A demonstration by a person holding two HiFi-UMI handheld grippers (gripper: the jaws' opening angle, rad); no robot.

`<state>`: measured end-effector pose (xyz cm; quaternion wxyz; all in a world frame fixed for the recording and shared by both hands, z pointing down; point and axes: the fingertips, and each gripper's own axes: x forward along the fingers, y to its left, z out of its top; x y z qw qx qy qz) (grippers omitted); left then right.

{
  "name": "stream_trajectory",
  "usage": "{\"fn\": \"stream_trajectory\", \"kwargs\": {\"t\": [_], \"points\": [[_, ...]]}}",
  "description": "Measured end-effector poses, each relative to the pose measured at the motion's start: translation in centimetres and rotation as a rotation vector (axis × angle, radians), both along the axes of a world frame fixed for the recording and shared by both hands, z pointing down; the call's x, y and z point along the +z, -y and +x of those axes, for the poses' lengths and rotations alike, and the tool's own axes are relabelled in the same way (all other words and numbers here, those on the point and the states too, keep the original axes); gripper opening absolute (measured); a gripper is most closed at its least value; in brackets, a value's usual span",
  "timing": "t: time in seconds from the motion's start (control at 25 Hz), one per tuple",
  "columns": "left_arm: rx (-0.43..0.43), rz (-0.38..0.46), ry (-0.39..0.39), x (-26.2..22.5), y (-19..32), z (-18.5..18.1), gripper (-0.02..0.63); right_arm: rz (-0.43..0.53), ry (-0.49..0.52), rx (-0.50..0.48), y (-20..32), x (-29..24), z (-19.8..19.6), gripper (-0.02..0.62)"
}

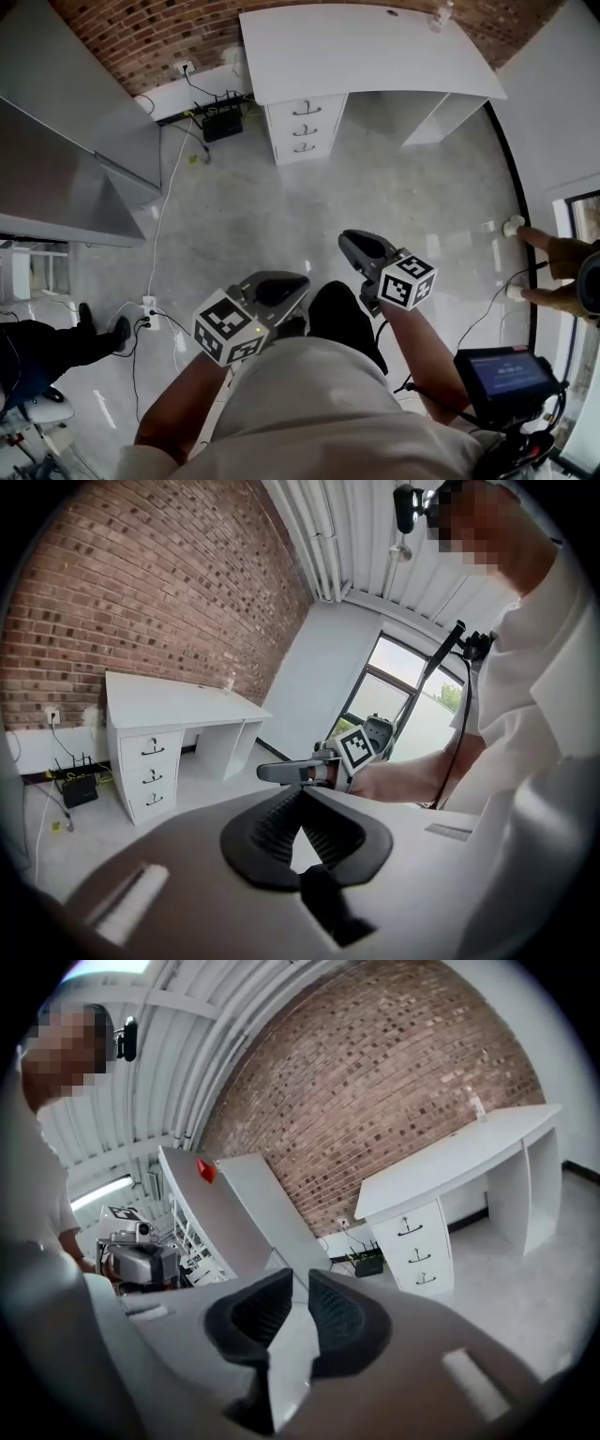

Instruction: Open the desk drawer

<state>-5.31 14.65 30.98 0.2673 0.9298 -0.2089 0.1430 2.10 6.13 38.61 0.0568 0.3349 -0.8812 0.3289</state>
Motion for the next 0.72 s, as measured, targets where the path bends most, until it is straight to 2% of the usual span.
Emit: {"fn": "stream_trajectory", "kwargs": {"t": [0.28, 0.52, 0.72], "points": [[-0.026, -0.033, -0.001, 2.0, 6.6, 0.8, 0.006, -0.110, 0.080, 0.058, 9.9, 6.1, 0.0, 0.055], [-0.058, -0.065, 0.035, 4.7, 18.0, 3.2, 0.006, -0.260, 0.205, 0.104, 23.1, 13.0, 0.5, 0.054], [-0.054, -0.075, 0.035, 7.0, 24.6, 5.8, 0.006, -0.372, 0.341, 0.168, 31.1, 19.2, 1.4, 0.054]]}}
